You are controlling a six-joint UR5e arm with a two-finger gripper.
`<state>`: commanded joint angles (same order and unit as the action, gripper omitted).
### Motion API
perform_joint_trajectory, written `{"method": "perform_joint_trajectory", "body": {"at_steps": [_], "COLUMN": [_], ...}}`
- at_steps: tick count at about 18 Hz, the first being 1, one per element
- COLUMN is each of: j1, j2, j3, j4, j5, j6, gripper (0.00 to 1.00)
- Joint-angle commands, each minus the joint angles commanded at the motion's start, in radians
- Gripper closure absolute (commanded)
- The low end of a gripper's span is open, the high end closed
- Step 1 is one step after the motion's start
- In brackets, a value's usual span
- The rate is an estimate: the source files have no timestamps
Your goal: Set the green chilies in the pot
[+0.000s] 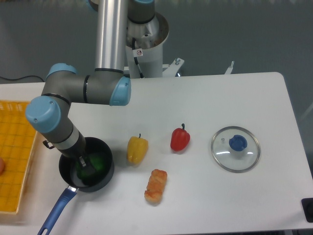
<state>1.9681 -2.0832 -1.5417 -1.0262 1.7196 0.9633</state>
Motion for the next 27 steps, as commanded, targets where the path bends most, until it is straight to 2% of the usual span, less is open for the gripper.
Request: {"method": "perform_joint_trajectory", "body": {"at_steps": [4,10,12,15,20,27], "j1": [0.002,0.021,0.025,0.044,0.144,0.262], "j2": [0.009,0.052,0.055,0.077,0.117,0.149], "j3": [0.0,0.0,-0.003,0.0,-0.002,0.005], "j4": [-0.002,-0.005,-0.002,-0.003,-0.005,-0.015], "j5": [0.0,0.002,0.02,0.112,0.121,0.068], "j6": [0.0,0.045,0.034,0.014,0.017,0.057], "gripper": [0.01,0.0,0.0,0.0,0.0,0.0]}}
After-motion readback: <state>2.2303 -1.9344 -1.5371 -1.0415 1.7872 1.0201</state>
